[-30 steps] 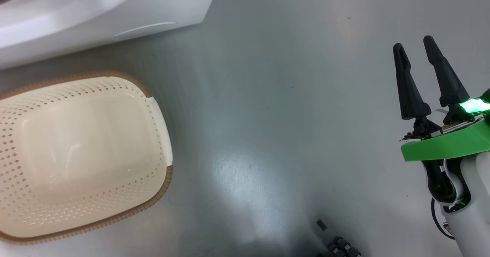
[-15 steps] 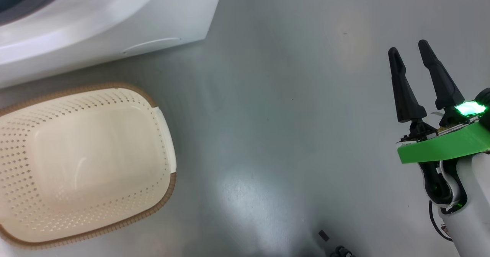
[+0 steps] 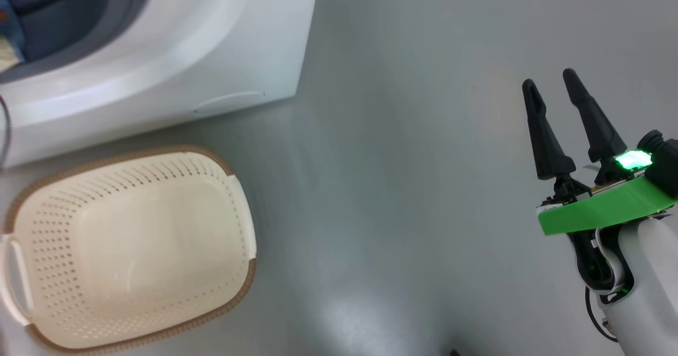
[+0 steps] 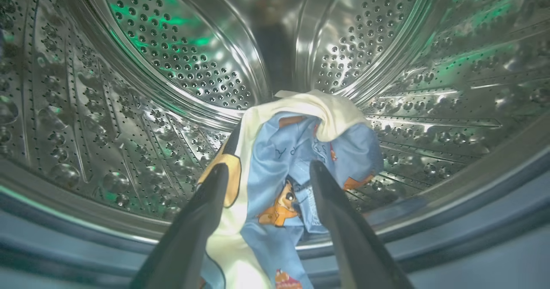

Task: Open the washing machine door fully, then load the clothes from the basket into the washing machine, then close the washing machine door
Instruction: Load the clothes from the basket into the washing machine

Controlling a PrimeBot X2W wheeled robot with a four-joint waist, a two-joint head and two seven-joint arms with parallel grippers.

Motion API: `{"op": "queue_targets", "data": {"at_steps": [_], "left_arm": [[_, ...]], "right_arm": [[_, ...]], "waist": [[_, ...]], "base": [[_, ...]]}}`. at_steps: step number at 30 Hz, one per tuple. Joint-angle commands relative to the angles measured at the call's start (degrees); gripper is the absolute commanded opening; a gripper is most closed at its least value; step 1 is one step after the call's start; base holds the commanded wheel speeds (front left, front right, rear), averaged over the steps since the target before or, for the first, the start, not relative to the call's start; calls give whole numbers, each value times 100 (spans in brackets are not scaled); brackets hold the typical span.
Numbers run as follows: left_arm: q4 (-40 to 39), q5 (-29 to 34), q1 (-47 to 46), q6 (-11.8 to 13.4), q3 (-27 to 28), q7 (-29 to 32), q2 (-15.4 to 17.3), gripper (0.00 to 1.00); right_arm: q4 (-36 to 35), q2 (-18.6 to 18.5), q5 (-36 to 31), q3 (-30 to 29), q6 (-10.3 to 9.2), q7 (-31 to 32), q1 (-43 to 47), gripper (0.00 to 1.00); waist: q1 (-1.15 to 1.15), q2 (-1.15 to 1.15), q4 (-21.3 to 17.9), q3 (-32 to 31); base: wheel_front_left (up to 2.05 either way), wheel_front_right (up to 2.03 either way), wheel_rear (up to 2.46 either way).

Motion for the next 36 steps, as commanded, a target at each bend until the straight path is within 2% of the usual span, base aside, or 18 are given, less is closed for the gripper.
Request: {"op": "queue_targets", "data": {"at_steps": [1, 9, 20, 28, 36], "left_arm": [[-81, -99, 212, -36, 41, -125, 216, 100], [-364, -383, 1237, -119, 82, -487, -93, 100], [-1996, -578, 3017, -140, 69, -520, -419, 100], [-3352, -612, 4446, 7, 24, -521, -712, 100], [-4631, -540, 5728, 278, 16, -520, -771, 100]], "right_arm": [[-79, -66, 29, 94, 25, -46, 199, 100], [81, -26, 30, 149, 25, -46, 431, 100], [199, -95, -1, 221, 25, -46, 732, 100], [255, -89, -14, 208, 25, -46, 934, 100], [292, -72, -40, 186, 25, -46, 1057, 100]], "waist": [[0, 0, 102, -375], [0, 0, 318, -1186], [0, 0, 729, -1967], [0, 0, 983, -2318], [0, 0, 1052, -2568]], "base": [[0, 0, 0], [0, 0, 0], [0, 0, 0], [0, 0, 0], [0, 0, 0]]}}
